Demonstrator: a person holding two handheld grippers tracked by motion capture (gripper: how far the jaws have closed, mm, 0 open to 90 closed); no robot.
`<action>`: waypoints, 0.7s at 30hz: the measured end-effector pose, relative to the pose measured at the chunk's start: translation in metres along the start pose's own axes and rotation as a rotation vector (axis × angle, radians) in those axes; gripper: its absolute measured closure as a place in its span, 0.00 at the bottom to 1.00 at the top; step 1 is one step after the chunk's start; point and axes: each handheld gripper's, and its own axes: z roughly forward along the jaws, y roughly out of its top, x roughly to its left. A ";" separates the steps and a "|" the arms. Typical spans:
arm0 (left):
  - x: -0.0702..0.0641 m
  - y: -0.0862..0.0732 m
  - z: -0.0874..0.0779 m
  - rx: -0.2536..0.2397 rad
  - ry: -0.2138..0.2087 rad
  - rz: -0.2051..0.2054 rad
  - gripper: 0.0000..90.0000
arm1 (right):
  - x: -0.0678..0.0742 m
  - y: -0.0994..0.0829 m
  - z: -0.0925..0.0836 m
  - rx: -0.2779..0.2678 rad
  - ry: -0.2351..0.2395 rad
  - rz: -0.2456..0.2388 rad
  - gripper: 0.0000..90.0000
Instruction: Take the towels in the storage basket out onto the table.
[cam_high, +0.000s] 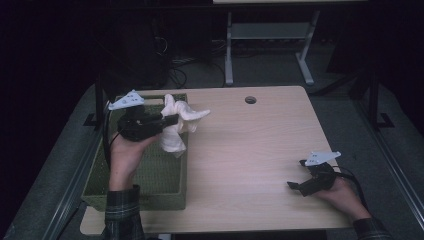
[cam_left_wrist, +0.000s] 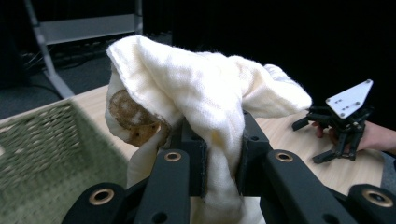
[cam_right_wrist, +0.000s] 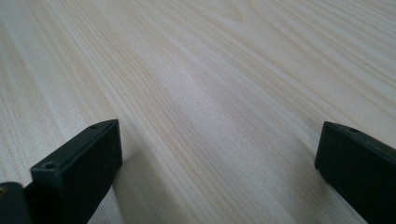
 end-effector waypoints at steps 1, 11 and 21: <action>-0.002 0.002 0.002 0.001 -0.006 0.005 0.85 | 0.000 0.000 0.000 0.000 0.000 -0.001 0.00; -0.023 0.009 0.033 0.013 -0.084 0.041 0.85 | 0.000 0.000 0.000 0.000 0.000 0.000 0.00; -0.043 0.012 0.065 0.040 -0.137 0.075 0.85 | 0.000 0.000 0.000 0.000 0.000 0.001 0.00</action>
